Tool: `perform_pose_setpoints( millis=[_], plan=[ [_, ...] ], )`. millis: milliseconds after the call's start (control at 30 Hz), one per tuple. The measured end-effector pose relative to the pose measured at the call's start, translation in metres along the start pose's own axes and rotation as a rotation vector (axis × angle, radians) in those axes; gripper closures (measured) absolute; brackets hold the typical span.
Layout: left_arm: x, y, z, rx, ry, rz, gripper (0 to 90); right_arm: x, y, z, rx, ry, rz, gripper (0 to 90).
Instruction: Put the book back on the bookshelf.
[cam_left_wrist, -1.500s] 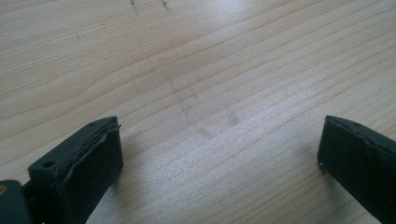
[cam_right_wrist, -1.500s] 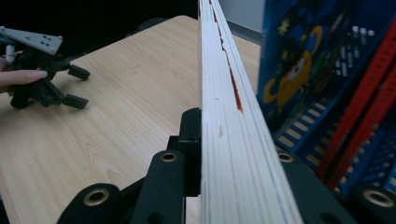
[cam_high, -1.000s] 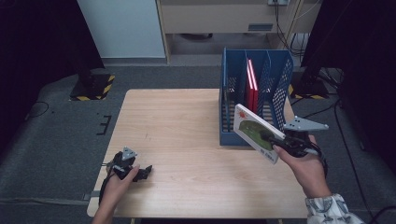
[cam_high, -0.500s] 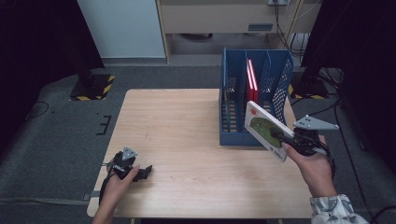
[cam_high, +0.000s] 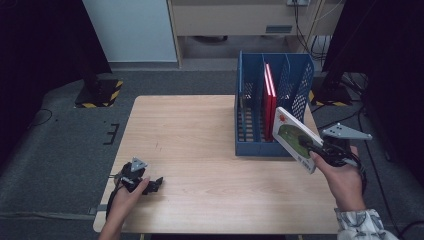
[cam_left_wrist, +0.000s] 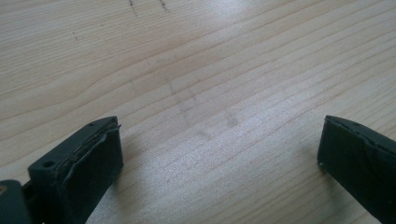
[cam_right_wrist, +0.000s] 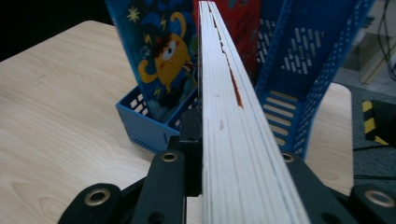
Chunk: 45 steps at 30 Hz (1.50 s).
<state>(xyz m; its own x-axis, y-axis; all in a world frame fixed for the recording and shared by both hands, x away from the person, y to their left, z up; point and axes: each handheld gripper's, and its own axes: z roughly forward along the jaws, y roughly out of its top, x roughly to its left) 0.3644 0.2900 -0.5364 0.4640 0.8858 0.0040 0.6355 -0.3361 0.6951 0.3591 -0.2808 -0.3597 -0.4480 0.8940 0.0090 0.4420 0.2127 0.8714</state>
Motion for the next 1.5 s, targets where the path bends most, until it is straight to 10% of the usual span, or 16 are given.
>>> perform_pose_setpoints(
  millis=[1500],
  plan=[
    [-0.002, 0.0, 0.001, -0.003, 0.004, -0.006, 0.0, -0.061, 0.036, 0.064, 0.035, -0.22, 0.114, 75.5]
  ],
)
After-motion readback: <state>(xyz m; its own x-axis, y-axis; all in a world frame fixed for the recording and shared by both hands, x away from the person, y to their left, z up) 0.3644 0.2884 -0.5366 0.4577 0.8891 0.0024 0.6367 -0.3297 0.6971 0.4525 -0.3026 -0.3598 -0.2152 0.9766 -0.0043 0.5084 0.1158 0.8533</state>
